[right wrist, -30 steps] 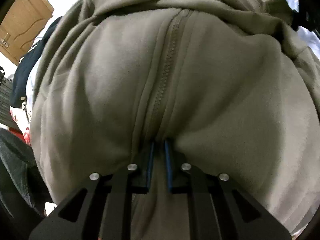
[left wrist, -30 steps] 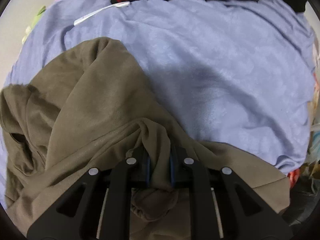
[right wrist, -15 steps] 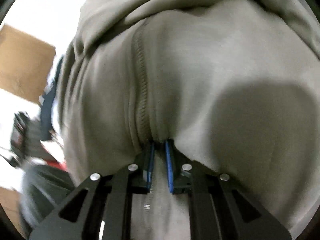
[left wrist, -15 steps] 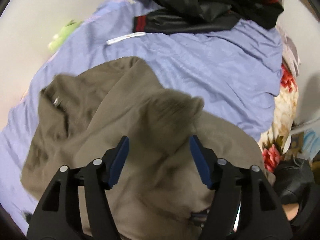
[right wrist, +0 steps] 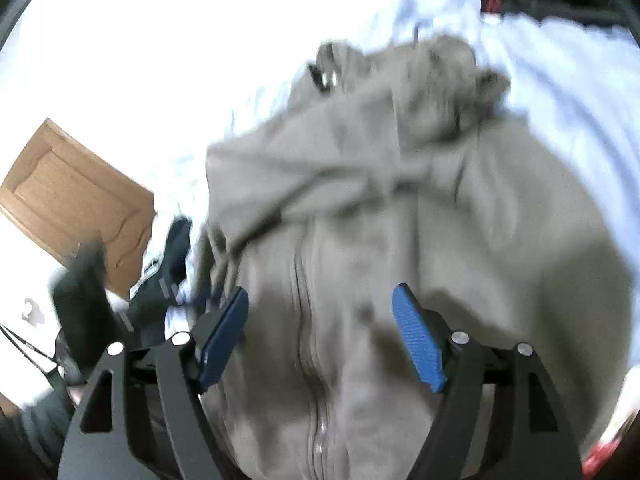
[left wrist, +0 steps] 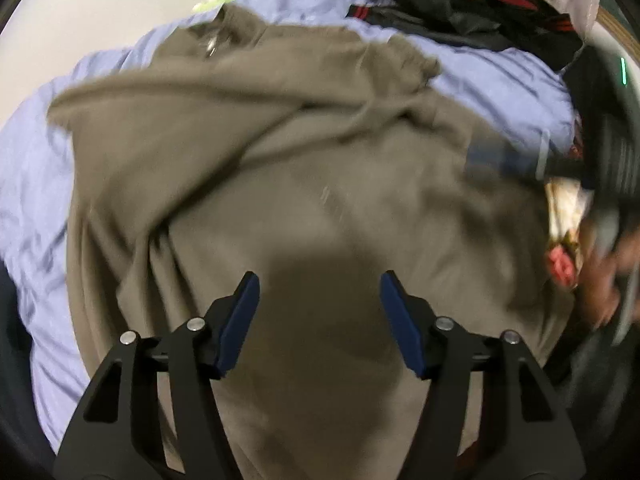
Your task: Fold large clothes
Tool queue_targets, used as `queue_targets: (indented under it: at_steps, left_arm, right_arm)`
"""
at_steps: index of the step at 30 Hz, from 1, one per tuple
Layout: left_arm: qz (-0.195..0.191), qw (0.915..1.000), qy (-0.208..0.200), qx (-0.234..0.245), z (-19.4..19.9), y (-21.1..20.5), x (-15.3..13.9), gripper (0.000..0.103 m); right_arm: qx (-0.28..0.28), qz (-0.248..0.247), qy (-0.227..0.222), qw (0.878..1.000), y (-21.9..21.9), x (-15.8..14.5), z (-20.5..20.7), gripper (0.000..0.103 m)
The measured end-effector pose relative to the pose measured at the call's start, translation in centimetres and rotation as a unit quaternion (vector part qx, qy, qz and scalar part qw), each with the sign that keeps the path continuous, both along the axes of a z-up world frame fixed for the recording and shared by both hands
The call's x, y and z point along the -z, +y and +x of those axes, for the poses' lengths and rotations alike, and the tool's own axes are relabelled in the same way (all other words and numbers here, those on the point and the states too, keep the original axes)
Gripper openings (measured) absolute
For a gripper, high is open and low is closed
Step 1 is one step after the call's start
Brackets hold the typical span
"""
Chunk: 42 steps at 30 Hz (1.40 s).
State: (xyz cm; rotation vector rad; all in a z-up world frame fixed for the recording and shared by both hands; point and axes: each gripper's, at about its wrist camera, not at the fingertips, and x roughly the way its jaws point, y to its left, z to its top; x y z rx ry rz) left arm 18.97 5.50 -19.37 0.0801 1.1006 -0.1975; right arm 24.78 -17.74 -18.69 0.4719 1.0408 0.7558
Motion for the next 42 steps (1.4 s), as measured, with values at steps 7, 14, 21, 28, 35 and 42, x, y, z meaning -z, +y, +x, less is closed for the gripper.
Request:
queue_targets:
  at_steps: [7, 14, 21, 28, 35, 42]
  left_arm:
    - [-0.028, 0.9981, 0.045, -0.032, -1.1, 2.8, 4.4, 0.007]
    - [-0.03, 0.9981, 0.045, -0.028, -1.8, 3.7, 6.1, 0.007]
    - [-0.037, 0.9975, 0.055, -0.021, -2.4, 4.7, 7.5, 0.007]
    - [0.013, 0.9999, -0.009, 0.003, -2.6, 5.1, 2.8, 0.005]
    - [0.054, 0.9931, -0.081, -0.065, -0.8, 11.0, 0.0, 0.006]
    - [0.087, 0.9882, -0.086, -0.093, -1.0, 14.5, 0.9, 0.032]
  right_arm:
    - [0.005, -0.069, -0.023, 0.997, 4.6, -2.7, 8.8, 0.049]
    - [0.027, -0.184, 0.052, 0.981, 3.0, 3.1, 14.6, 0.0]
    - [0.044, -0.203, 0.121, 0.971, 0.1, 9.7, 15.7, 0.0]
    - [-0.065, -0.299, 0.019, 0.952, 4.6, 2.4, 14.3, 0.021]
    - [-0.202, -0.273, -0.111, 0.934, 17.0, -7.2, 12.0, 0.065]
    - [-0.3, -0.301, -0.27, 0.864, 33.2, -10.3, 11.5, 0.089]
